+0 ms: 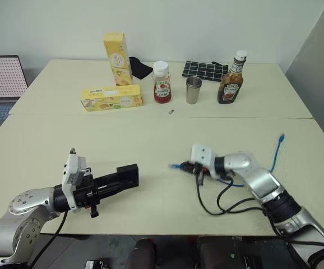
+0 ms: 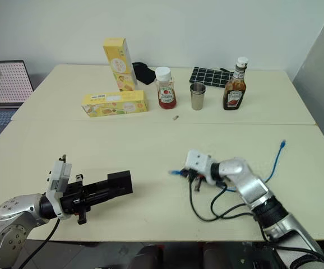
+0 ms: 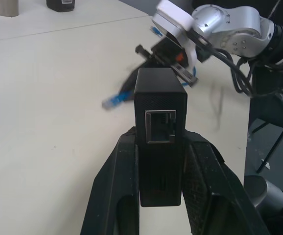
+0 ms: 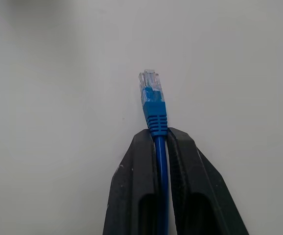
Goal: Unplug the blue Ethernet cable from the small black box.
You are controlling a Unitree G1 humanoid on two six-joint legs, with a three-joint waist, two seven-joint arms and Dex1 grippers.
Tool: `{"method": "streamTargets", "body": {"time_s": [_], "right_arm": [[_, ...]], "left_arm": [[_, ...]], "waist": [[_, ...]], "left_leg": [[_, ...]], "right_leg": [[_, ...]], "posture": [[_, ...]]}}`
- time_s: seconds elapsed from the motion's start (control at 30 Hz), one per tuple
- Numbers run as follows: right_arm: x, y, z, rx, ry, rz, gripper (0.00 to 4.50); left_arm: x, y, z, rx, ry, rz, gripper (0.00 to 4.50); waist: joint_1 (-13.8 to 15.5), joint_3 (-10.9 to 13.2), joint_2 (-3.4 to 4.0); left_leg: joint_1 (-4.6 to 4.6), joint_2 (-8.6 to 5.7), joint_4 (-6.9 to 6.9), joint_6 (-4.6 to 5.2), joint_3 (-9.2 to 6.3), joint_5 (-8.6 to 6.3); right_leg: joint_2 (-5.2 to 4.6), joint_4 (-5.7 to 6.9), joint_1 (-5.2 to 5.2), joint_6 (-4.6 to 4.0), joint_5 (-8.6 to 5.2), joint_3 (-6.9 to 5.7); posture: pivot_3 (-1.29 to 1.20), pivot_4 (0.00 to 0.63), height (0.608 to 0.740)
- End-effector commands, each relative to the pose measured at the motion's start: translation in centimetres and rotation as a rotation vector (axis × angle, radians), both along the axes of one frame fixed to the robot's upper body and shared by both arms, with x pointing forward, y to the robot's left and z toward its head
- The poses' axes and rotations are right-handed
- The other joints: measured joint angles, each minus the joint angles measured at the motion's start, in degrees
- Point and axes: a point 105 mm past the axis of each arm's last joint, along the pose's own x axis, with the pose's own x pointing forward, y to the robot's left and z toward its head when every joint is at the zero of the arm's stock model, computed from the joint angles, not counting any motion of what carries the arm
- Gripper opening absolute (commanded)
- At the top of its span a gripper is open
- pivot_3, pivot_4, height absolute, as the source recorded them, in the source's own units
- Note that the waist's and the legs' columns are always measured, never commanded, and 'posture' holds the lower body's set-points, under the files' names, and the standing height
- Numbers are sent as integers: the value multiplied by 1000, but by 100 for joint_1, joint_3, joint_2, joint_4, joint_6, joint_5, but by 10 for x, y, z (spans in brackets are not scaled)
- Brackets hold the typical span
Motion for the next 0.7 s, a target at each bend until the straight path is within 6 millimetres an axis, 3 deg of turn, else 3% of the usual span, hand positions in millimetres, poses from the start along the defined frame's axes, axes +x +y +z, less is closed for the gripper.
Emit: {"method": "streamTargets", "body": {"time_s": [0.03, 0.1, 0.23, 0.27, 0.4, 0.57, 0.7], "right_arm": [[46, -33, 15, 18, -135, -270, 54], [60, -43, 13, 17, -161, -371, 54], [65, -45, 5, 14, -140, -390, 53], [65, -45, 7, 24, -140, -393, 613], [59, -43, 19, 53, -139, -343, 1359], [30, -33, 53, 100, -131, -159, 2579], [-5, -10, 83, 198, -76, 23, 2579]], "left_arm": [[7, 0, 10, -22, -31, 37, 779], [11, 1, 10, -18, -32, 64, 779], [20, 4, 10, -5, -39, 133, 779], [23, 5, 10, -1, -36, 161, 779], [34, 10, 8, 24, -25, 263, 779], [46, 19, 8, 18, -76, 362, 779], [54, 31, -3, 57, -136, 453, 779]], "waist": [[-5, 0, 0], [-6, 0, 0], [-9, 0, -1], [-9, -1, -2], [-1, -1, -2], [-3, 2, 3], [-23, 4, 7]], "left_leg": [[0, 0, 0, 0, 5, 0], [0, 0, -1, 0, 8, 0], [2, 2, -1, 0, 17, 0], [2, 2, 0, 0, 18, 0], [2, 4, 2, 0, 17, 0], [-2, 6, -1, 0, 15, 0], [-9, 8, 0, 0, 19, 0]], "right_leg": [[0, 0, -2, 0, 0, 1], [1, 4, -4, -1, 0, 2], [1, 7, -5, -1, 0, 7], [0, 7, -5, -1, 0, 9], [-2, 12, -4, -1, 1, 10], [-2, 8, -7, 0, 0, 8], [-6, 5, -15, 0, 0, 13]], "posture": [[0, 150, 740], [0, 150, 740], [0, 150, 740], [0, 150, 740], [0, 150, 740], [0, 150, 740], [0, 150, 740]]}}
